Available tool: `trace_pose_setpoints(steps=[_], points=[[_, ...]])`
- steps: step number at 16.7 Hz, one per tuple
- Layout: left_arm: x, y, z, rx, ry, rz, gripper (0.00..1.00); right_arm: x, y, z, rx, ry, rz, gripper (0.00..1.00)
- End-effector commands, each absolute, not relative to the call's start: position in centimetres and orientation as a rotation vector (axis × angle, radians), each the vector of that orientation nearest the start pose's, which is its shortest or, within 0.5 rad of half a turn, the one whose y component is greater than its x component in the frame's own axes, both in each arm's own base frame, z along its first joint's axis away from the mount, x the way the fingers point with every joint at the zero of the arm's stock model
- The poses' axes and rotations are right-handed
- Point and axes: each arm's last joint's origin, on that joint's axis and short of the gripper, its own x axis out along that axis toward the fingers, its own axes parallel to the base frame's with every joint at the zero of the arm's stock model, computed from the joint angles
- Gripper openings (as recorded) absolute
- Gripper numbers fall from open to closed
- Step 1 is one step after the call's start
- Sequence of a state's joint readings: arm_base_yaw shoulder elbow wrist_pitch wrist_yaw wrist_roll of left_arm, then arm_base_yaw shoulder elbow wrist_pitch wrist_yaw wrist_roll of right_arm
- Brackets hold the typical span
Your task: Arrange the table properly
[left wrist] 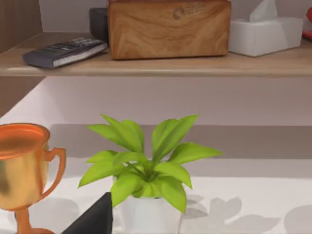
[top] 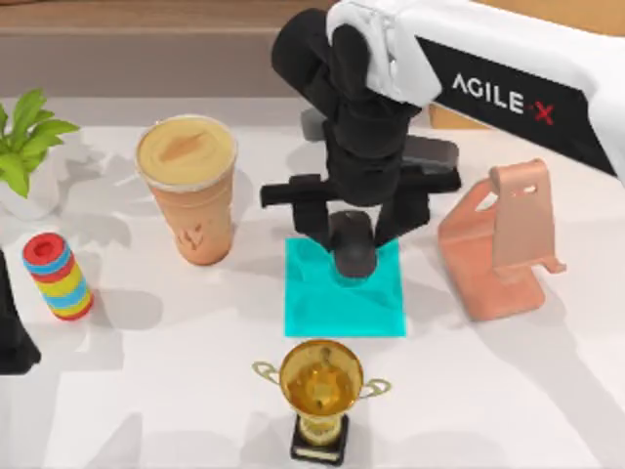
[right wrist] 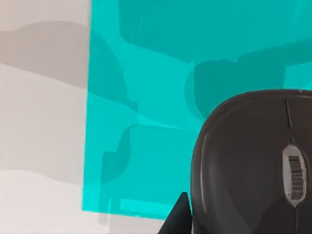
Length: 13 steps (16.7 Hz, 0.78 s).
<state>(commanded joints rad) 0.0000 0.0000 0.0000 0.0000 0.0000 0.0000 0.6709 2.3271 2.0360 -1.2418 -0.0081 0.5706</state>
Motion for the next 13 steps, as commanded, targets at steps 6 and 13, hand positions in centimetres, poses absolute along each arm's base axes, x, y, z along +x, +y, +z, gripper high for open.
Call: trace_pose_setpoints(steps=[6, 13], points=[[10.6, -0.1, 16.0, 0.000, 0.000, 0.000, 1.00, 36.3, 29.9, 14.5, 0.037, 1.575, -0.015, 0.00], [10.6, -0.1, 16.0, 0.000, 0.000, 0.000, 1.00, 36.4, 29.8, 14.4, 0.043, 1.574, -0.018, 0.00]])
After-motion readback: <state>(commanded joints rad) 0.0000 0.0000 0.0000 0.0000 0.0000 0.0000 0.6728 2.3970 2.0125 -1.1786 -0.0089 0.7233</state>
